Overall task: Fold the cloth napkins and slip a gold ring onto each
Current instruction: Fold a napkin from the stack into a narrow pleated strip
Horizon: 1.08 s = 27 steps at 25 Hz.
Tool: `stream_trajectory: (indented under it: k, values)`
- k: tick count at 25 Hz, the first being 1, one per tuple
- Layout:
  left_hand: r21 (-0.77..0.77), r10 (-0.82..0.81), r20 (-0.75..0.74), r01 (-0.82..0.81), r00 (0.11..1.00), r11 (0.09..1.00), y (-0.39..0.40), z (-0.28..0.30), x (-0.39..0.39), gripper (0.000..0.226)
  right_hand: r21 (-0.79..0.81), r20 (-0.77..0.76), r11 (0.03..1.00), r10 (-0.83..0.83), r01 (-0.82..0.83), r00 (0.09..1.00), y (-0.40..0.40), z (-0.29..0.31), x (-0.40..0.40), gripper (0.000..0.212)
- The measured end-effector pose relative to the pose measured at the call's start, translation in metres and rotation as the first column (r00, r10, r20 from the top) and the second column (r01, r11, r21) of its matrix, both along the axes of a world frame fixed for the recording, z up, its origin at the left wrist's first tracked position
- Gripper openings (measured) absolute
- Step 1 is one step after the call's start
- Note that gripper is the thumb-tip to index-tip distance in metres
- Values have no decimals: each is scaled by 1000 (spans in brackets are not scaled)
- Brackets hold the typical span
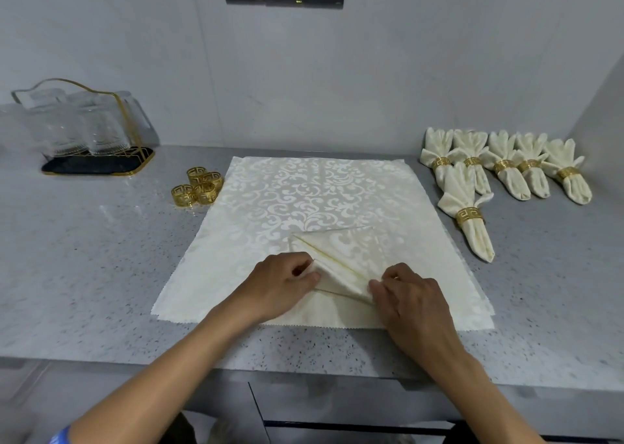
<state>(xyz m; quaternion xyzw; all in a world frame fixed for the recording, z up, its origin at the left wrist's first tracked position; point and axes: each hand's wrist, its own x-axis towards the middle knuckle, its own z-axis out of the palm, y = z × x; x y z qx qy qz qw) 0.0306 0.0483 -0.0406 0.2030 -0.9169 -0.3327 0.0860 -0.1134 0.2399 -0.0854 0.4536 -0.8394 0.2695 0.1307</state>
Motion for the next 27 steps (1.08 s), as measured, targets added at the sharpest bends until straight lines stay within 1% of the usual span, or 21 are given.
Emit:
stream_trajectory:
  k: [1,2,3,4,7,9,12,14,15,17,18,19,20,22,23,24,25,27]
  values:
    - [-20,17,-11,-17,1000,1000,-1,-2,-3,38,6,32,1000,10,-11,999,1,2,1,50]
    - [-87,27,-14,-28,1000,996,0,-4,-6,39,19,40,1000,14,-15,999,2,4,2,53]
    - [-146,37,-29,-41,999,989,3,-7,-8,39,33,33,999,12,-13,999,3,5,3,54]
    - [-155,50,-47,-56,998,986,6,-9,-10,39,40,24,999,6,-7,1000,3,5,3,54]
    - [-44,113,-91,-117,989,992,6,-14,-14,41,28,13,1000,-7,6,1000,1,4,0,54]
    - [-21,171,-116,-174,978,984,5,-16,-17,43,22,-26,1000,-5,6,1000,2,1,-2,53]
    - [-47,211,-128,-219,969,975,3,-23,-22,44,-3,-47,1000,-16,16,999,1,-4,-5,44]
    - [-39,232,-143,-240,962,970,1,-29,-25,35,-23,-31,999,-22,22,999,0,-4,-5,40]
    - [-47,238,-162,-249,957,967,0,-30,-25,27,-32,-35,999,-29,28,999,0,-2,-4,37]
    - [-64,235,-216,-254,948,965,0,-30,-26,7,-47,-38,998,-41,40,998,0,2,-2,20]
    - [-69,228,-237,-250,944,966,-1,-31,-26,7,-57,-31,998,-37,35,999,0,3,-2,10]
    - [-77,210,-249,-236,945,969,-1,-32,-26,13,-54,-29,998,-29,27,999,0,3,-1,5]
    - [-108,184,-256,-217,949,970,-2,-34,-25,15,-36,-50,999,-21,19,999,0,3,-1,6]
    - [-280,98,-270,-175,958,944,-2,-38,-25,7,39,-149,999,-20,26,989,1,-1,-3,14]
    - [-382,61,-268,-164,962,909,-2,-38,-24,4,75,-201,997,-17,33,979,2,-2,-4,16]
    - [-472,40,-259,-162,965,867,-1,-38,-24,7,103,-249,994,-8,35,969,4,-2,-4,16]
    - [-525,32,-228,-150,973,838,1,-36,-25,13,131,-288,991,10,29,958,5,0,-4,16]
    - [-529,46,-144,-116,989,841,6,-32,-25,26,188,-349,982,60,7,935,2,6,-5,17]
